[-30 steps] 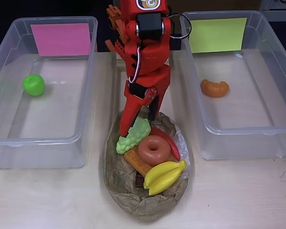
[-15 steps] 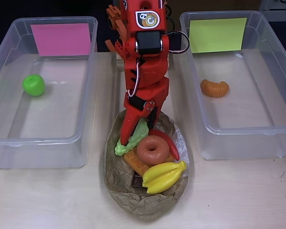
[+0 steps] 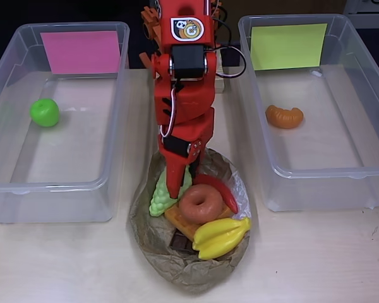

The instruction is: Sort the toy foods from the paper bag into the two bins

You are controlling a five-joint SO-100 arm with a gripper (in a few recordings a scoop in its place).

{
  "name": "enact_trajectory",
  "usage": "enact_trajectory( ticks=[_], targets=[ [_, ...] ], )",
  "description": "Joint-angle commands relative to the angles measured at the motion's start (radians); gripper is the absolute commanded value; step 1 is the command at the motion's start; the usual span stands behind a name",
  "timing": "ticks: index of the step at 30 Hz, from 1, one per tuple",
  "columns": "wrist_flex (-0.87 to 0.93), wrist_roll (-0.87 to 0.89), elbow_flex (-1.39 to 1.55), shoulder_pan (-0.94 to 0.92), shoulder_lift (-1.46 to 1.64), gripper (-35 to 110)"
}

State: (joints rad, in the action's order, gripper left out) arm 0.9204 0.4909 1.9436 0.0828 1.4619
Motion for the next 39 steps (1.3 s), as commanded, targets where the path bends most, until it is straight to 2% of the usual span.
enact_trajectory(
  ticks=[1,14,24,31,35,39],
  targets=[
    [0.094,-0.071,-0.12,0.023,-0.005,18],
    [0.337,-0.17,-0.407,0.095,-0.006,19],
    [0.396,-0.368,-0.543,0.071,0.127,20],
    [0.397,-0.515,-0.491,-0.097,0.341,21],
    [0.387,-0.6,-0.38,-0.27,0.469,21],
    [0.284,-0.647,-0.198,-0.462,0.554,21]
  ],
)
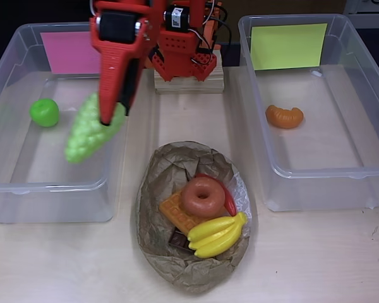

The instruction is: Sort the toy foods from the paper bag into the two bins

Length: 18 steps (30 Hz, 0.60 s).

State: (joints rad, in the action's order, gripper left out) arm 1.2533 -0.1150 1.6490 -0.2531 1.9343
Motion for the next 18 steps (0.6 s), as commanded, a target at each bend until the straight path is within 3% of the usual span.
enact_trajectory(
  ticks=[1,7,18],
  targets=[
    [-0.071,-0.041,0.143,-0.175,0.091,21],
    [-0.273,0.015,0.396,-0.341,0.055,22],
    [-0.647,0.041,0.706,-0.397,-0.034,23]
  ],
)
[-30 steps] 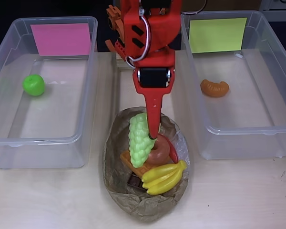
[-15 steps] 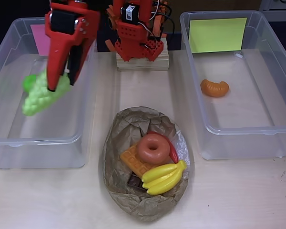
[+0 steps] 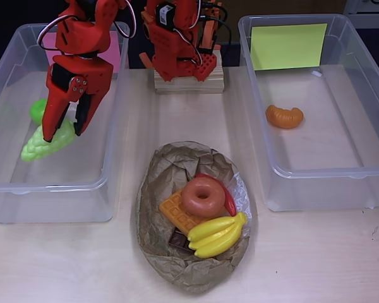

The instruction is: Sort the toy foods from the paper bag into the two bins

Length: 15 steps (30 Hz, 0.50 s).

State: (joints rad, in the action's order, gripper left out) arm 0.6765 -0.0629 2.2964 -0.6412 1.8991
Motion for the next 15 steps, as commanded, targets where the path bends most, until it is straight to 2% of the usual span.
enact_trajectory(
  ticks=[1,9,15],
  targets=[
    [-0.101,-0.009,0.083,-0.009,-0.005,23],
    [-0.276,-0.006,0.218,0.002,-0.006,30],
    [-0.316,-0.008,0.259,0.005,0.032,36]
  ],
)
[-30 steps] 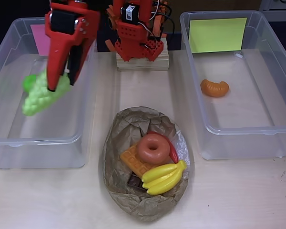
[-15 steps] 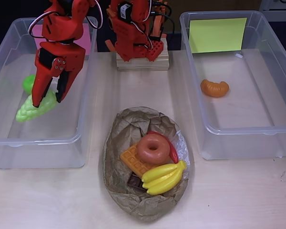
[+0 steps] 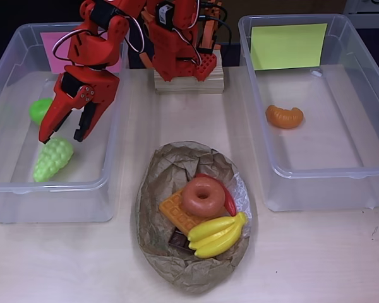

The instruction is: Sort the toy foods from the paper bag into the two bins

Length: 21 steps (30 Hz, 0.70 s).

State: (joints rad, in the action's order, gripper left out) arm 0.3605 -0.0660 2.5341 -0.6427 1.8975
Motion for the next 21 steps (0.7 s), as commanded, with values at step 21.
enact_trajectory(
  ticks=[21],
  targets=[
    [0.646,-0.199,-0.703,0.419,0.114,35]
  ],
)
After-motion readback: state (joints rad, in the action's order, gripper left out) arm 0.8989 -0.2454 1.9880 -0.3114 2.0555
